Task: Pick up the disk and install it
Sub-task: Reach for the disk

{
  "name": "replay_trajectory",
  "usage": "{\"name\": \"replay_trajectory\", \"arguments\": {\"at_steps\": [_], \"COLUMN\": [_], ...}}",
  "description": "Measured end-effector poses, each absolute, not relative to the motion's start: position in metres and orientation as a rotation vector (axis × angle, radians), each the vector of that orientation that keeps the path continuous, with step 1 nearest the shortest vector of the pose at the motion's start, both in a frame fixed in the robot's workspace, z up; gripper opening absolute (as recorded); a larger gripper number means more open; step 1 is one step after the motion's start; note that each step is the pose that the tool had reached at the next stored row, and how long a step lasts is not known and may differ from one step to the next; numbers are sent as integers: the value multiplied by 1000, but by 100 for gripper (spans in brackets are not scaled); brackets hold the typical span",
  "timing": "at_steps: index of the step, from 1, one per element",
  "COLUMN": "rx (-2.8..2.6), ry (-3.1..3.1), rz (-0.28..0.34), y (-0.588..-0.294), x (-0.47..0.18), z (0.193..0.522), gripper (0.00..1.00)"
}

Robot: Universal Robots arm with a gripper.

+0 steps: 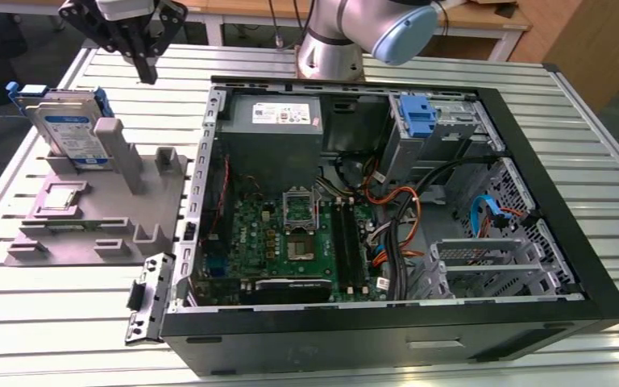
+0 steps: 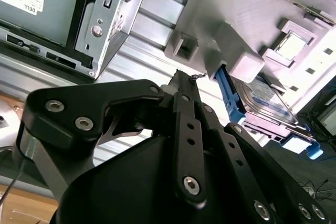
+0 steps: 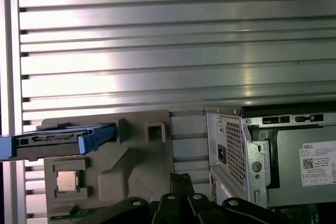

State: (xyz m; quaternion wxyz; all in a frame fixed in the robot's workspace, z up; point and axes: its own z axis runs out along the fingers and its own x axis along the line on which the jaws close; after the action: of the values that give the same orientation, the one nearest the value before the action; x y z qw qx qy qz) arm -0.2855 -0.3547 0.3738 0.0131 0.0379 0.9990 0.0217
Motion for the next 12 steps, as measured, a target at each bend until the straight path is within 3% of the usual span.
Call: {"name": "replay_trajectory", "arguments": {"at_steps": [12], "rx": [118], "ry": [3112], "rz": [68], "y": [-349], "x": [-300], "z": [372], "gripper": [10]}}
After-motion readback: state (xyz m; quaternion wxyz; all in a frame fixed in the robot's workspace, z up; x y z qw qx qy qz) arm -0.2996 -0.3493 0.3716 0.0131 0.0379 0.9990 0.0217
